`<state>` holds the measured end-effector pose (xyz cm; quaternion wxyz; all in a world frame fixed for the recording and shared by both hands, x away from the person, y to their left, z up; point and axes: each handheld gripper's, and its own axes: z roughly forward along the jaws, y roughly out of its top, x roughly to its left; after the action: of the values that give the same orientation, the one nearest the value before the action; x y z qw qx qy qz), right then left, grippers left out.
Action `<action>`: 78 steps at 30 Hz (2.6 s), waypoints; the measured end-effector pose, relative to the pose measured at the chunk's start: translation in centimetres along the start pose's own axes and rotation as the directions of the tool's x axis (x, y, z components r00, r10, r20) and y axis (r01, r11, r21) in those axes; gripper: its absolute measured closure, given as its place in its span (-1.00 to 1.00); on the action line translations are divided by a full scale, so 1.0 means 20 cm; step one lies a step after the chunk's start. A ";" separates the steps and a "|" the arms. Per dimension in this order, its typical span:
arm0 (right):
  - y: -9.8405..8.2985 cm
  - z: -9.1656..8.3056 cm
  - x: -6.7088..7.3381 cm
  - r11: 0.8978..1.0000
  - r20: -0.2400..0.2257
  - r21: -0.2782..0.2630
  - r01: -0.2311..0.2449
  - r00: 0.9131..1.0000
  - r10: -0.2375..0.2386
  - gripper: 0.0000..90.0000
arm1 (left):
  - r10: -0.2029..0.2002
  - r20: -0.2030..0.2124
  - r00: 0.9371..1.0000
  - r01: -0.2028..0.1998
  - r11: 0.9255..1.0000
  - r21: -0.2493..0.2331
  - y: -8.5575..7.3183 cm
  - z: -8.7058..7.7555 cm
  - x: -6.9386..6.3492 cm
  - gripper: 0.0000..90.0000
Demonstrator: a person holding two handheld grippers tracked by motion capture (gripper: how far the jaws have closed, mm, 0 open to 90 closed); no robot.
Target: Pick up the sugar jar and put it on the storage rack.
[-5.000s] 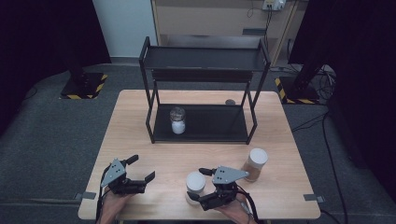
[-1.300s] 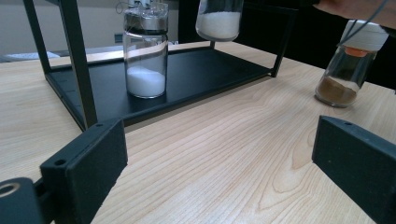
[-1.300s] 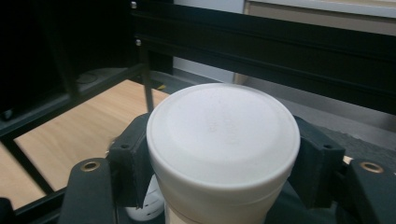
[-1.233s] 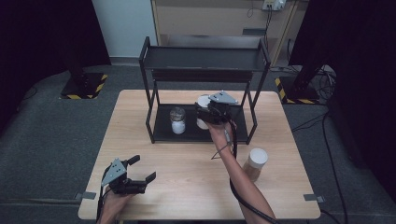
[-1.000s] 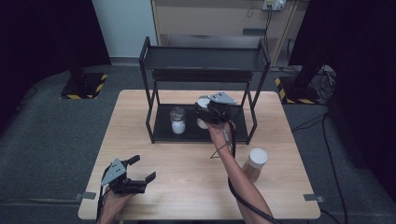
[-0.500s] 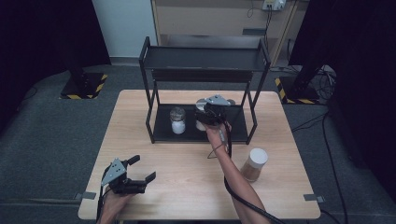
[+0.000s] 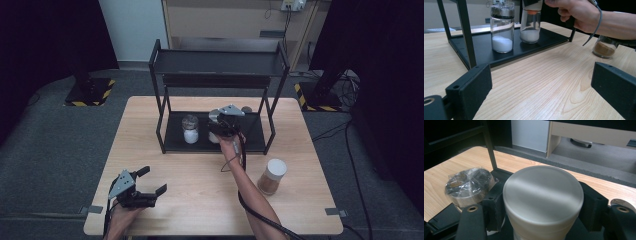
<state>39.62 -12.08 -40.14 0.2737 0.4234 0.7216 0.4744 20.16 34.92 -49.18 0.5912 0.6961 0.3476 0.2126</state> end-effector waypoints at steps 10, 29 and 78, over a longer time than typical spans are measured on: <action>-0.02 0.02 0.00 1.000 -0.003 -0.005 -0.020 1.000 0.020 -0.25 | 0.001 -0.001 1.000 -0.001 1.000 0.001 0.00 0.00 0.00 -0.95; -0.03 0.02 0.00 1.000 -0.014 -0.013 -0.003 1.000 0.002 -0.28 | 0.007 0.008 1.000 -0.007 1.000 0.005 0.00 0.00 0.00 -0.95; 0.31 -0.74 -0.15 0.974 -0.335 -0.179 0.139 0.922 -0.194 -0.82 | -0.001 0.033 0.999 0.001 1.000 0.008 0.00 0.02 0.01 -0.97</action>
<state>31.41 -20.30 -28.55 0.2118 0.2471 0.7539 0.5708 20.54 34.85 -49.25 0.5941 0.7017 0.3390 0.1992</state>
